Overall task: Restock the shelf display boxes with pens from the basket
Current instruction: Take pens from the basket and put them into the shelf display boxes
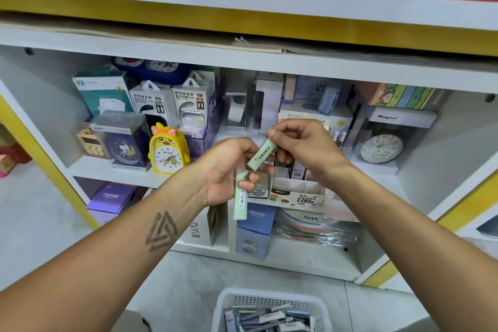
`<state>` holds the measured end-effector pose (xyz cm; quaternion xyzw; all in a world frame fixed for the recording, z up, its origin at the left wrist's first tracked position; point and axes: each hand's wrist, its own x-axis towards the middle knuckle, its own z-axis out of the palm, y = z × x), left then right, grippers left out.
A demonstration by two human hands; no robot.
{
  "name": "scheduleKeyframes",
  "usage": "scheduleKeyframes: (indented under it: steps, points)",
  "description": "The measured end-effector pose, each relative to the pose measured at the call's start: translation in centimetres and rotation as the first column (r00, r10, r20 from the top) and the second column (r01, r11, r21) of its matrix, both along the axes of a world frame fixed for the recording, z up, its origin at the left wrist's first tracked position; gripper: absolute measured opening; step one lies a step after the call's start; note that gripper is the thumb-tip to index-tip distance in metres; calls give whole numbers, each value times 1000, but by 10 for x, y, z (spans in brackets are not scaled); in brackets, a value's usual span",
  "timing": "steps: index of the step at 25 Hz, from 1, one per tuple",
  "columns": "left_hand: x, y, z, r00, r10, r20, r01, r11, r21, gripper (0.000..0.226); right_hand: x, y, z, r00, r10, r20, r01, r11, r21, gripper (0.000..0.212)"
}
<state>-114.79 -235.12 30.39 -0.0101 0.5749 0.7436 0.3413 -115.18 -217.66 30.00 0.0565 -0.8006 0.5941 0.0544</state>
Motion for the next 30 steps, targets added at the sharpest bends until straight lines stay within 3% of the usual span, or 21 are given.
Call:
scheduleKeyframes:
  steps: [4, 8, 12, 14, 19, 23, 30]
  points:
    - [-1, -7, -1, 996, 92, 0, -92, 993, -70, 31, -3, 5, 0, 999, -41, 9, 42, 998, -52, 10]
    - [-5, -21, -1, 970, 240, -32, -242, 956, -166, 18, -7, 1, -3, 997, -41, -67, 43, 998, 40, 3]
    - [-17, -46, 5, 890, 450, -76, -455, 888, -71, 41, -19, -2, -7, 965, -153, -214, 191, 967, 169, 9]
    - [-22, -58, 4, 848, 518, -115, -525, 850, -47, 47, -25, -7, -13, 947, -128, -294, 223, 922, 317, 11]
    - [-23, -73, 1, 864, 479, -153, -484, 875, 4, 29, -31, -23, -28, 957, 106, -270, 78, 803, 591, 12]
    - [-19, -79, -1, 880, 433, -195, -445, 895, -22, 36, -30, -33, -37, 939, 160, -305, 72, 774, 628, 9]
    - [-15, -77, 0, 867, 461, -189, -478, 876, -59, 28, -29, -45, -46, 949, 231, -215, -31, 747, 664, 7]
